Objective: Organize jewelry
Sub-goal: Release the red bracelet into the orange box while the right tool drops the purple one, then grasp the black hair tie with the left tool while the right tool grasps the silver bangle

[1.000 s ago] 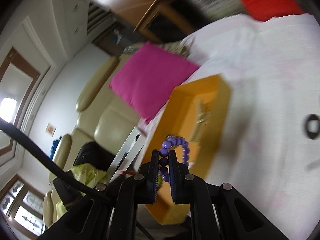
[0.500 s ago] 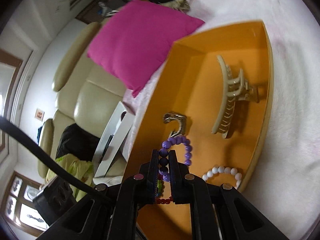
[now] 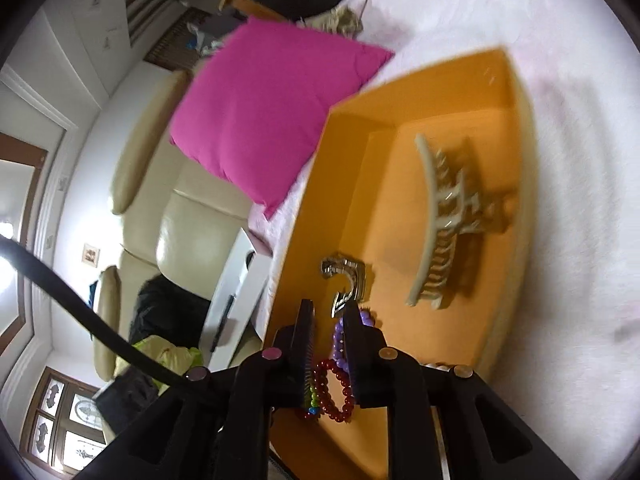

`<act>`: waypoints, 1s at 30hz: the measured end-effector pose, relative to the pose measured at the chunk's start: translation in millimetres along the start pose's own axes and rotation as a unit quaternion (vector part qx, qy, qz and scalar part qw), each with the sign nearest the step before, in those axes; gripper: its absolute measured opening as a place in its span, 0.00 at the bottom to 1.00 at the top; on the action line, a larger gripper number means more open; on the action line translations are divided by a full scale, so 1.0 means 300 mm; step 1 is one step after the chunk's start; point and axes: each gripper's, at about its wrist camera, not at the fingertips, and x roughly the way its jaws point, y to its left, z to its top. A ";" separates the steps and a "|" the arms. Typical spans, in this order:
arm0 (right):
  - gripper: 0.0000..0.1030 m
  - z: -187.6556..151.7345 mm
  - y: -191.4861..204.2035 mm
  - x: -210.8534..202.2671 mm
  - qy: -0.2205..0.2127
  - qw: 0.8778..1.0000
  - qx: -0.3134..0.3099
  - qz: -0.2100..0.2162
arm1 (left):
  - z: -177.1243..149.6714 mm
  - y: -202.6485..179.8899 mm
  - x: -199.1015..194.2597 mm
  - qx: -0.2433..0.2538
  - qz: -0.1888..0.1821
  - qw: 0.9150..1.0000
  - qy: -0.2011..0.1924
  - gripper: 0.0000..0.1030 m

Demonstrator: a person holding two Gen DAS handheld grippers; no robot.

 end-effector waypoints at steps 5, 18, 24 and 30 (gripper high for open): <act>0.23 0.005 -0.050 -0.167 -0.037 0.999 -0.001 -0.008 | -0.008 -0.059 -0.043 0.014 -0.001 1.000 -0.006 0.39; 0.34 -0.031 -0.471 -0.800 -0.165 0.980 0.088 -0.063 | 0.001 -0.541 -0.104 0.137 -0.033 0.990 -0.024 0.59; 0.46 -0.053 -0.662 -0.984 -0.218 0.962 0.151 -0.070 | -0.028 -0.799 0.011 0.185 -0.075 0.980 0.002 0.63; 0.46 -0.053 -0.737 -1.061 -0.221 0.959 0.164 -0.067 | -0.065 -0.984 0.152 0.212 -0.089 0.973 0.026 0.63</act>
